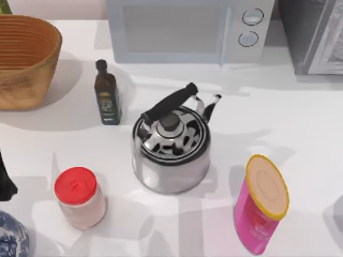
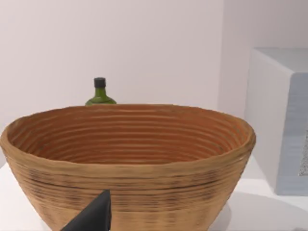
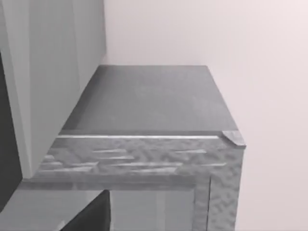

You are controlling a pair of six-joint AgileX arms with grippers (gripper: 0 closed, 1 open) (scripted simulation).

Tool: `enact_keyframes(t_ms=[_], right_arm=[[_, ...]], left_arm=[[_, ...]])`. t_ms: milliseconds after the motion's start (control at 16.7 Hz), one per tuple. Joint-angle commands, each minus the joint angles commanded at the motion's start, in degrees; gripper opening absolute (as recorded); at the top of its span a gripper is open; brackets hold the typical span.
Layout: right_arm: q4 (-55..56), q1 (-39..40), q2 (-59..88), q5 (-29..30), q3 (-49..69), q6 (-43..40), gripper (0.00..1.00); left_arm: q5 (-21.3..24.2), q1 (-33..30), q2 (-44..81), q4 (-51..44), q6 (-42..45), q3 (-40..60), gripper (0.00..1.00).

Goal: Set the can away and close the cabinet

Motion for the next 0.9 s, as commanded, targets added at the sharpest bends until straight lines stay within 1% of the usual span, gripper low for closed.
enact_keyframes(t_ms=[300,480,660,780,900], right_arm=[[0.17,-0.16,0.12,-0.01,0.07,0.0,1.0],[0.08,3.44,0.19,3.31,0.66,-0.1,1.0],[-0.26,12.07,0.37,11.78,1.67,-0.28,1.0],[-0.62,20.38,0.46,20.11,2.21,-0.4,1.0],[-1.04,30.17,0.45,29.99,2.48,-0.46,1.0]], left_arm=[[0.0,0.0,0.0,0.0,0.0,0.0,1.0],[0.0,0.0,0.0,0.0,0.0,0.0,1.0],[0.0,0.0,0.0,0.0,0.0,0.0,1.0],[0.0,0.0,0.0,0.0,0.0,0.0,1.0],[0.0,0.0,0.0,0.0,0.0,0.0,1.0]])
